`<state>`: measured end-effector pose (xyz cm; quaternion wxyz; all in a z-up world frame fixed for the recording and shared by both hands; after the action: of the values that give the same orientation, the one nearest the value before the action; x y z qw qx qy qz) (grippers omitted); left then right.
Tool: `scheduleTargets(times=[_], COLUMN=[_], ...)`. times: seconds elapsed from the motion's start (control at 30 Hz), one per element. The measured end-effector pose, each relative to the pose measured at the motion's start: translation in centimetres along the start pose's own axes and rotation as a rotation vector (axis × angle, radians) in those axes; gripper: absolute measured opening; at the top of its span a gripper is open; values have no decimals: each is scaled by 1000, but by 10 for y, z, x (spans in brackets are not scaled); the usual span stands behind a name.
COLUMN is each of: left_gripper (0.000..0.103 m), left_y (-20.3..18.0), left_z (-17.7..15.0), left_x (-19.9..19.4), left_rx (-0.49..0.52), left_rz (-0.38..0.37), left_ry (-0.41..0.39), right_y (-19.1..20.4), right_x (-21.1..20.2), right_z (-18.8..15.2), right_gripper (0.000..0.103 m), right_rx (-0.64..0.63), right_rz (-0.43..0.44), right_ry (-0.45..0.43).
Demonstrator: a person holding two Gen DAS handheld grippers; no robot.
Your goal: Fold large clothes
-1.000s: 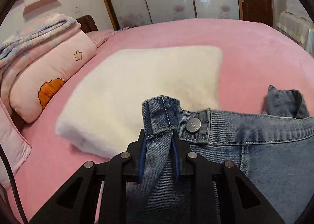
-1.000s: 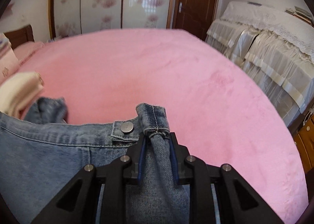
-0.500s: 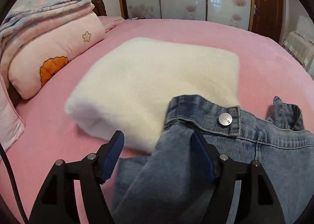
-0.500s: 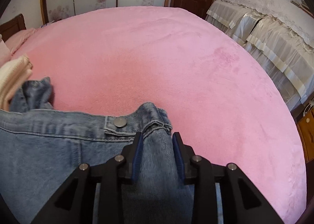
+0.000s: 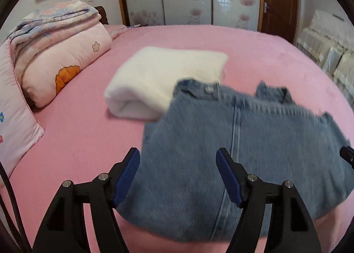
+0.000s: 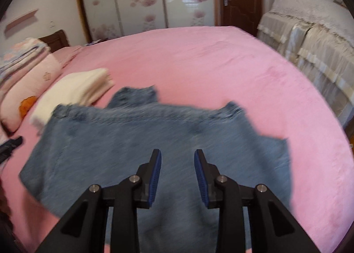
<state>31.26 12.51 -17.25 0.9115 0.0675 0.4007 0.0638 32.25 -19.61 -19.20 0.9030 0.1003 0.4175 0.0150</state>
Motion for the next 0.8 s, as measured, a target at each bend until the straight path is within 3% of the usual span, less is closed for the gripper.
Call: scheduleTargets(times=[0.13,0.23,0.3,0.37,0.47,0.57,0.6,0.67,0.8], left_gripper=[70,69,70,70,70,70,70,71,71], left_y=[8,32,43,48,46,41,40,44,47], left_z=[-40,-67,-77,-84,-85,-85,-85,-82,-82], left_x=[26,46,51,51,50,53,54,60,61], left_rx=[-13,-54,-83,-116,-92,-65,-64,-73,-82], left_rz=[133,195,186,131,139,164,166,163,160], left_ry=[90,174,191,187,177,178,179,188,194], right_y=[41,24,-2,-42,-118,-172,-179,-194,-234], right_x=[17,32,29,19,0,-17,-20,-27,-29], right_z=[-50,-73,-75,-74,-73,-78,-77,-78,-86], right_gripper=[31,31,28,28,28,0,0,0,0], right_rx=[-84,-102,-111,-108,-14,77,86,87,294], right_rz=[23,-24,-69,-178,-304,-305,-285,-357,-312], right_ry=[53,93,65,29,17,2,-5,-21,11])
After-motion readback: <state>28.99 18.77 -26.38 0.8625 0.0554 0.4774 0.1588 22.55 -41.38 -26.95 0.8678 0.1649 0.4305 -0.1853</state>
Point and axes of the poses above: each gripper's, at about its wrist camera, not at the fingertips, and x roughly the way its jaws point, y to its left, z to its top, the point moved 9 cm from there along x, roughly the way its jaws point, and after that the axes turned 6 degrees about x, right-handed, at the moved point
